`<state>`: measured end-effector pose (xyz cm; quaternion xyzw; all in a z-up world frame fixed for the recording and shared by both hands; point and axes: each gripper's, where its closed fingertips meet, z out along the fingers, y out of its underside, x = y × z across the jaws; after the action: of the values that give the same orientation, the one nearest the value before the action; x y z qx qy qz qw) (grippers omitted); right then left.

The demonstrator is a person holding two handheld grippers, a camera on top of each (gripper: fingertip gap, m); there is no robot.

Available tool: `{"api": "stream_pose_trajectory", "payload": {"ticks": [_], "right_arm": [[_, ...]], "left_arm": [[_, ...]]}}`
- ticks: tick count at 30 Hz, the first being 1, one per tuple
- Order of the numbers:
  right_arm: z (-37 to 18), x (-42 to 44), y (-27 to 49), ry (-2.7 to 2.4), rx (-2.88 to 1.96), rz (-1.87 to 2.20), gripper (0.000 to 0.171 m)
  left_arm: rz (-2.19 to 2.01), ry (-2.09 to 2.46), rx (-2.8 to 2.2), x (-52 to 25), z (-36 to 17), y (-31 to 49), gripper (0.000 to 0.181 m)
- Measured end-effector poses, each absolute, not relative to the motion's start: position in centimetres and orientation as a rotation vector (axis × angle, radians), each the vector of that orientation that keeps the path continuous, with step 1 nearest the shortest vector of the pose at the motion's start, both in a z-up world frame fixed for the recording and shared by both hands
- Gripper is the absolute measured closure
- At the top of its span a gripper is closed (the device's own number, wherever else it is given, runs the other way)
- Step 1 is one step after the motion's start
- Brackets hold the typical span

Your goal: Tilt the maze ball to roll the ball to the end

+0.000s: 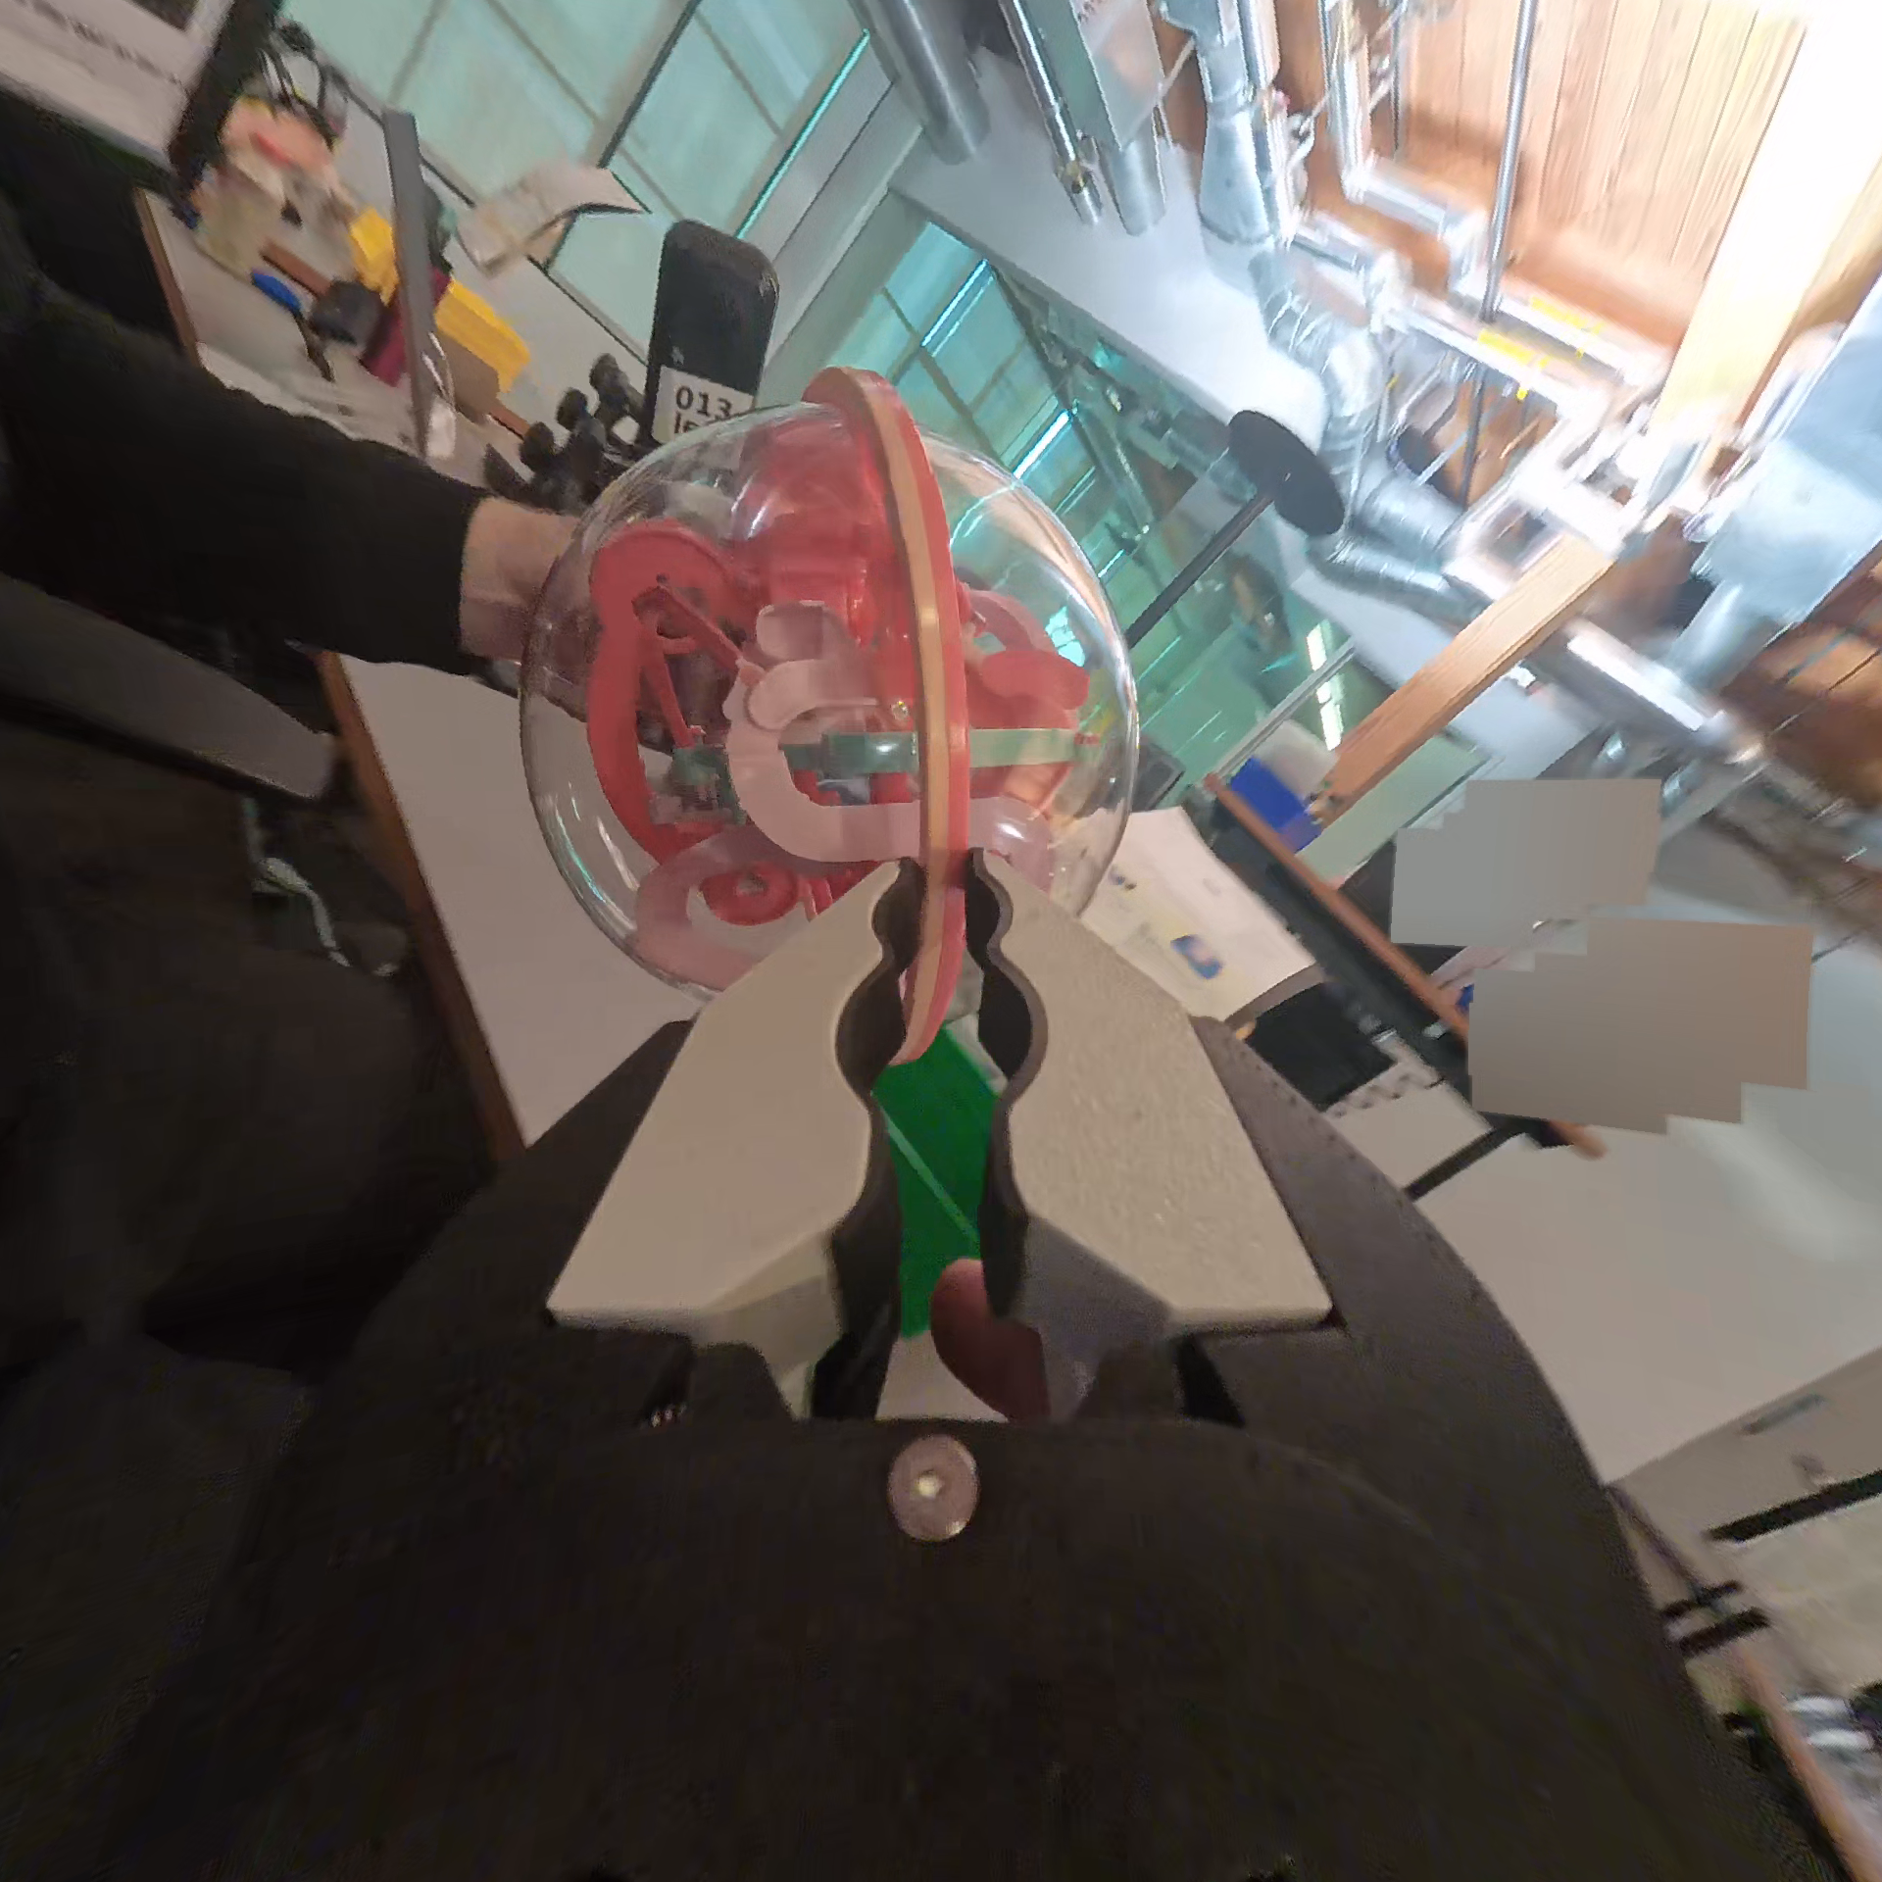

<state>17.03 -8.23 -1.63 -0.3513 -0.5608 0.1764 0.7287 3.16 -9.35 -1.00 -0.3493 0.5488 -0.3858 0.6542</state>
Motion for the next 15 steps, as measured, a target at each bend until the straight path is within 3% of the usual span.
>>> {"api": "stream_pose_trajectory", "payload": {"ticks": [15], "right_arm": [[14.2,16.8,-10.3,-1.227,-0.298,-0.073,0.165]], "left_arm": [[-0.347,1.39,-0.347,2.9,14.2,-11.6,0.174]]}}
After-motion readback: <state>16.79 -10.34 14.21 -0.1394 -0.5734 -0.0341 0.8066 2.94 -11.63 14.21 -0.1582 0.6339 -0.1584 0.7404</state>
